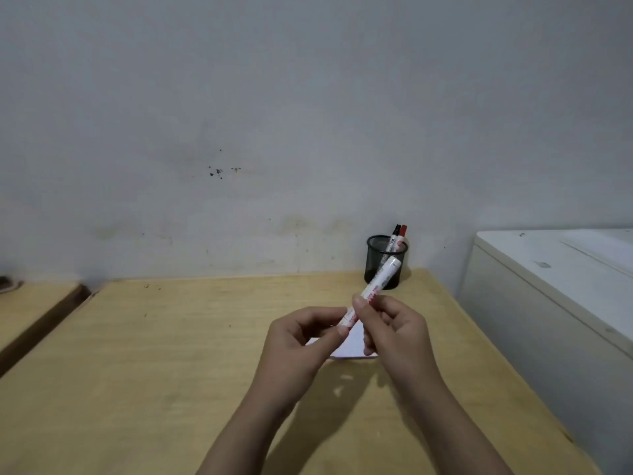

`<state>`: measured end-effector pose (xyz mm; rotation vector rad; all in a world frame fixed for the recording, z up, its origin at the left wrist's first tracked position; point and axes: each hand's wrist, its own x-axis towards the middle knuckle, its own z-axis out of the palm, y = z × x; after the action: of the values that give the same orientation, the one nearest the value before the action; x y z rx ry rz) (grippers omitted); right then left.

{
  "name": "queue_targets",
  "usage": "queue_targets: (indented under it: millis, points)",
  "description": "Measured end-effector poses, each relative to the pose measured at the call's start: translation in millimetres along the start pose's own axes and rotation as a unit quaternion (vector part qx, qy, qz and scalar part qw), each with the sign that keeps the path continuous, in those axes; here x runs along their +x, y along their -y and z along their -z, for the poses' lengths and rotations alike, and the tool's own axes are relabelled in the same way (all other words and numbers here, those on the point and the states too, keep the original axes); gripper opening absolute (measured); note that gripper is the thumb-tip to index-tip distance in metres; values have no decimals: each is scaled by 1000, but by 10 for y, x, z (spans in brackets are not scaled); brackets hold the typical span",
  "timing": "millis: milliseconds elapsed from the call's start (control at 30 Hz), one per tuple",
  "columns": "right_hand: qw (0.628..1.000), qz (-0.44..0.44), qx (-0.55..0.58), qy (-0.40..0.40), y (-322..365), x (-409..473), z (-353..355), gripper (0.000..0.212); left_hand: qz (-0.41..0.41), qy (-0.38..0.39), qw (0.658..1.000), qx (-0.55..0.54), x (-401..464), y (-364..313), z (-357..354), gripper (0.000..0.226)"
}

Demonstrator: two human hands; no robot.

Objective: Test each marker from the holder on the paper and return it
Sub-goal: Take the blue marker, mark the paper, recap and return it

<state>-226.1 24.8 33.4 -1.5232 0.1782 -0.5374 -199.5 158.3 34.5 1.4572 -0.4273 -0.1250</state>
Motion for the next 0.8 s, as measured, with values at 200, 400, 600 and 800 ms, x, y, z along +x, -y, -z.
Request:
queue_targets:
  millis: [200, 400, 600, 800]
  points:
    - [995, -13, 83, -57, -53, -232, -47, 21, -62, -95, 988, 101, -315, 131, 146, 15]
    - [990, -46, 124, -51, -54, -407, -106, 18, -219, -103, 941, 236, -410, 143, 179, 8]
    - [991, -66, 108, -35, -112, -492, -152, 23, -287, -80, 910, 289, -466, 222, 164, 11]
    - [990, -45, 126, -32, -128, -462, -224, 27, -355, -101, 859, 355, -413, 297, 199, 15]
